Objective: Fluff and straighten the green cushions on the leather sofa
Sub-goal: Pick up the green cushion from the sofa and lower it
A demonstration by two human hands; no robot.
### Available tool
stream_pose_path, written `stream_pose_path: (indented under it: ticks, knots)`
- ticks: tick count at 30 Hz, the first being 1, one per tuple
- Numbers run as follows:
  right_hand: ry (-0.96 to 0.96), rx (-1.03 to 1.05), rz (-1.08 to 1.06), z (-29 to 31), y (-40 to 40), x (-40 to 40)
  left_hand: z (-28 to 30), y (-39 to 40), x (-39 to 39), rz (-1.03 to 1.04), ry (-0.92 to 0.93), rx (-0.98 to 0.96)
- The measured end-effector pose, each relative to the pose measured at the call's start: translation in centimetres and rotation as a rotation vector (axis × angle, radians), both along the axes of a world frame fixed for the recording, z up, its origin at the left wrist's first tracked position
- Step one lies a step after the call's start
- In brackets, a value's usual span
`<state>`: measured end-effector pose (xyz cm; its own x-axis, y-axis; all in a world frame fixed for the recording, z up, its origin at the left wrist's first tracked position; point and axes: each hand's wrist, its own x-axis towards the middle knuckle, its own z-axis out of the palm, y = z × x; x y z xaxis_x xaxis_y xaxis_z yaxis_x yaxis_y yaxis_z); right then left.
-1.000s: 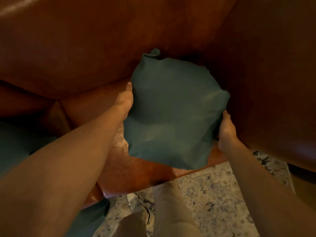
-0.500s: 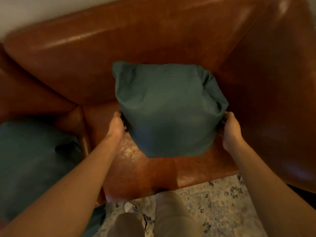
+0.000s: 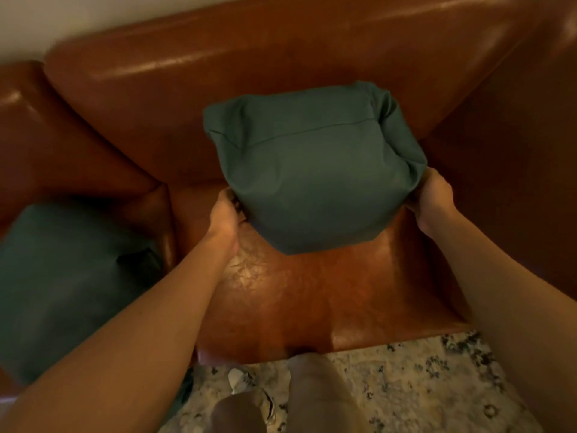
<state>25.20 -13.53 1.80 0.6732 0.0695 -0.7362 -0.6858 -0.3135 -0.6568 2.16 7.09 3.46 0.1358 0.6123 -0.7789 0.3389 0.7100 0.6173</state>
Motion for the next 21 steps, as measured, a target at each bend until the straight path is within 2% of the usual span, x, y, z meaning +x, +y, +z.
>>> stream_pose_path:
  ticks: [7, 11, 15, 18, 21]
  knots:
    - [-0.043, -0.047, 0.031, -0.8, 0.1, -0.1, 0.1, 0.4, 0.1, -0.126, 0.112, 0.054]
    - [-0.088, -0.083, 0.042, -1.4, -0.3, -1.5, 0.2, -0.2, -0.8, -0.208, 0.097, 0.155]
    - [-0.127, -0.165, 0.115, -2.8, -1.9, -3.9, 0.7, -1.2, -3.0, -0.201, 0.128, 0.164]
    - [-0.091, -0.259, 0.173, -3.4, -3.7, -7.4, 1.5, -2.4, -5.3, -0.233, 0.136, 0.141]
    - [0.007, -0.247, 0.214, -3.0, -4.6, -11.8, 2.1, -3.7, -8.2, -0.298, 0.159, 0.128]
